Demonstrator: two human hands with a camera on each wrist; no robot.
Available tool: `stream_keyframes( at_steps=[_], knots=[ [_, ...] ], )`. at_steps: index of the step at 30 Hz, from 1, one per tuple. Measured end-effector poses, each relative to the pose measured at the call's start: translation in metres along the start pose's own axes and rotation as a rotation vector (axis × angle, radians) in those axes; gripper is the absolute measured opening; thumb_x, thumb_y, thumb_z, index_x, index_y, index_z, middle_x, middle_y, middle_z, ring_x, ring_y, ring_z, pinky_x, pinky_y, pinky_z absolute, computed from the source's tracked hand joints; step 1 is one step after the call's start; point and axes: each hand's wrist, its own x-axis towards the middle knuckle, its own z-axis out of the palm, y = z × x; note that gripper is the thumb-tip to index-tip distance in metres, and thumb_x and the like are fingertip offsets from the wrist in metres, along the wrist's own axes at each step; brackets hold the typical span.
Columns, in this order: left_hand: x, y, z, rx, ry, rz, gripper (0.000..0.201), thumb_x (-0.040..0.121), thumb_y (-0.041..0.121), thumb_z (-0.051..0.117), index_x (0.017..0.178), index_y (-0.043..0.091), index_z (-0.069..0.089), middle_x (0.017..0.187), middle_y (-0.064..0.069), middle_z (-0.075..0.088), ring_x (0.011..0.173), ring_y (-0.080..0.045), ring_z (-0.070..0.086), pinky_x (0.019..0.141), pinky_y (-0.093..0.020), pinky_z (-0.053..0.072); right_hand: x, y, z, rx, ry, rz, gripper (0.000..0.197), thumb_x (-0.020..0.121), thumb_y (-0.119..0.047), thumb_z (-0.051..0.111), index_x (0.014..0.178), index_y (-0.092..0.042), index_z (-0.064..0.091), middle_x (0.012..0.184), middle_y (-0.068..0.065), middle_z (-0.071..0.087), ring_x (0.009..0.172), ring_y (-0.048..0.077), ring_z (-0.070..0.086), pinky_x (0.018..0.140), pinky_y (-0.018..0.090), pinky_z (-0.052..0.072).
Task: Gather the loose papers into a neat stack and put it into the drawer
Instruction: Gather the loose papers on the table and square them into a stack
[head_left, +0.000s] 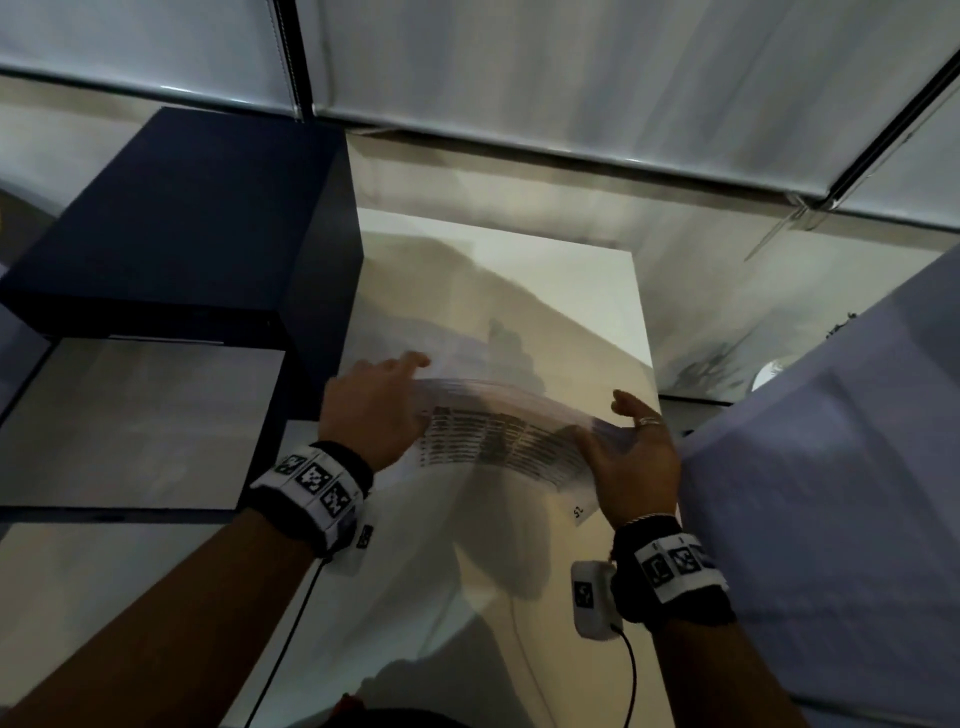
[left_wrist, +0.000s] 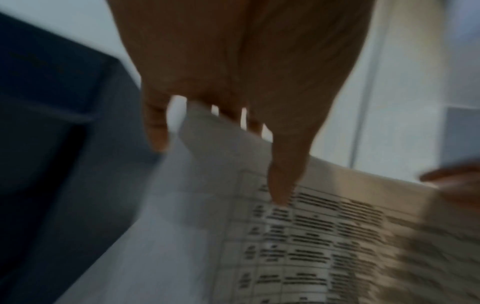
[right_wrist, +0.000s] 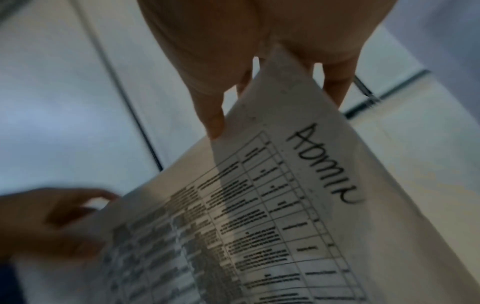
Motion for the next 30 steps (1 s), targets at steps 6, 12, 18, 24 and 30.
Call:
stream_keyframes(
  at_steps=[6, 12, 18, 24, 30],
  knots=[
    [0.016, 0.039, 0.003, 0.394, -0.133, 0.207, 0.037, 0.088, 0.042, 0.053, 0.12, 0.024, 0.046, 0.116, -0.001, 0.063, 0.108, -0.032, 0.057, 0.091, -0.052, 0.04, -0.011, -0.005, 0.002, -0.732, -0.003, -0.237, 0.068, 0.079, -0.058, 0.063, 0.137, -0.028, 0.046, 0.147, -0.001, 0.043, 0.141, 0.034, 0.027, 0.113, 0.059, 0.016],
    [0.029, 0.059, 0.013, 0.328, -0.19, 0.338, 0.032, 0.092, 0.043, 0.05, 0.117, 0.022, 0.047, 0.104, -0.003, 0.065, 0.096, -0.03, 0.062, 0.082, -0.041, 0.044, -0.019, -0.007, 0.013, -0.897, -0.17, -0.34, 0.089, 0.083, -0.059, 0.053, 0.153, -0.019, 0.013, 0.163, 0.007, 0.007, 0.149, 0.037, -0.001, 0.114, 0.065, 0.003],
    [0.041, 0.071, 0.01, 0.265, -0.245, 0.381, 0.018, 0.097, 0.036, 0.046, 0.11, 0.024, 0.051, 0.091, -0.005, 0.059, 0.084, -0.029, 0.063, 0.071, -0.035, 0.047, -0.015, -0.013, 0.008, -0.753, 0.004, -0.218, 0.099, 0.083, -0.063, 0.05, 0.154, -0.02, -0.002, 0.163, 0.007, -0.009, 0.148, 0.035, -0.012, 0.115, 0.056, -0.008],
    [0.053, 0.025, -0.009, -0.256, -0.194, 0.109, 0.015, 0.084, 0.038, 0.064, 0.083, 0.025, 0.059, 0.081, 0.002, 0.064, 0.078, -0.022, 0.064, 0.066, -0.028, 0.042, -0.007, 0.009, 0.009, 0.088, 0.165, 0.167, 0.125, 0.068, -0.035, 0.086, 0.153, -0.008, -0.002, 0.16, 0.005, 0.004, 0.147, 0.016, 0.007, 0.117, 0.022, 0.001],
    [0.033, 0.002, -0.014, -0.91, -0.227, 0.01, 0.041, 0.074, 0.046, 0.077, 0.106, 0.021, 0.07, 0.097, 0.005, 0.077, 0.091, -0.009, 0.073, 0.08, -0.029, 0.059, 0.009, -0.017, 0.014, 0.745, -0.182, 0.254, 0.077, 0.074, -0.005, 0.079, 0.14, -0.006, 0.039, 0.125, 0.006, 0.063, 0.104, 0.008, 0.068, 0.091, 0.037, 0.057]
  ],
)
